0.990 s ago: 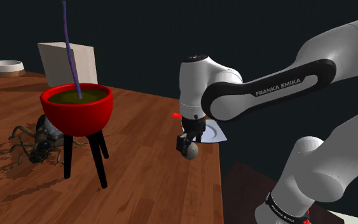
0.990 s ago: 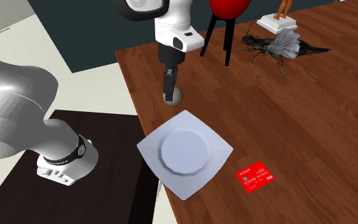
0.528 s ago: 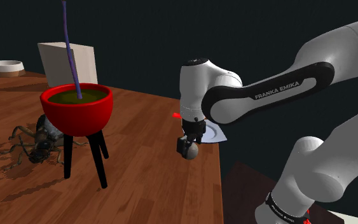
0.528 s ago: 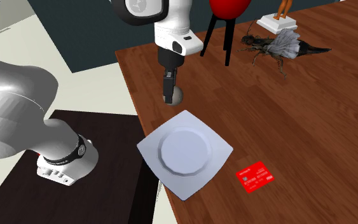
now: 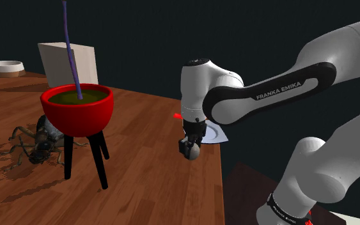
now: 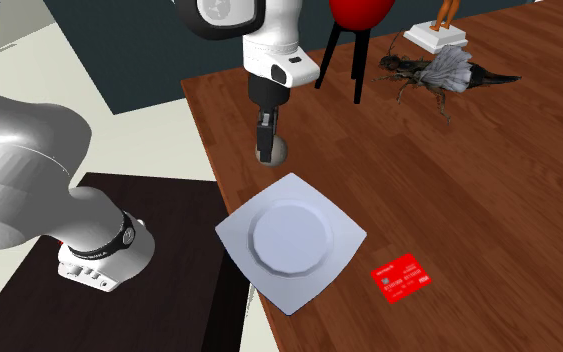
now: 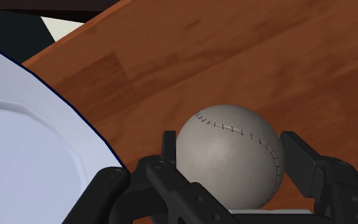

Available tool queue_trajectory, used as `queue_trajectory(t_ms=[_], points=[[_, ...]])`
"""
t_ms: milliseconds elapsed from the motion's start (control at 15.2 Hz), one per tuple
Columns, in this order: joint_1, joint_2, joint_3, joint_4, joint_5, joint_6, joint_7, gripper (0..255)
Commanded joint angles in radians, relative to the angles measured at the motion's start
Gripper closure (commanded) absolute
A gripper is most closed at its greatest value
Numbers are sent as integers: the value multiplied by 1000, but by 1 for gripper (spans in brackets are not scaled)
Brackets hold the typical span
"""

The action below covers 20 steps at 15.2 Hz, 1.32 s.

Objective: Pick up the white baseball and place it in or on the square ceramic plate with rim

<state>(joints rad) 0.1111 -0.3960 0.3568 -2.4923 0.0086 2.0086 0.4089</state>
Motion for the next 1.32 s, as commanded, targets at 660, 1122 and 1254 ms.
queue_trajectory(t_ms=[660,1122,1254], points=[[2,-36,-13,67,5,-101,-17,255],[1,-60,-24,143,5,-199,-30,255],[0,-64,-27,166,5,-227,-33,255]])
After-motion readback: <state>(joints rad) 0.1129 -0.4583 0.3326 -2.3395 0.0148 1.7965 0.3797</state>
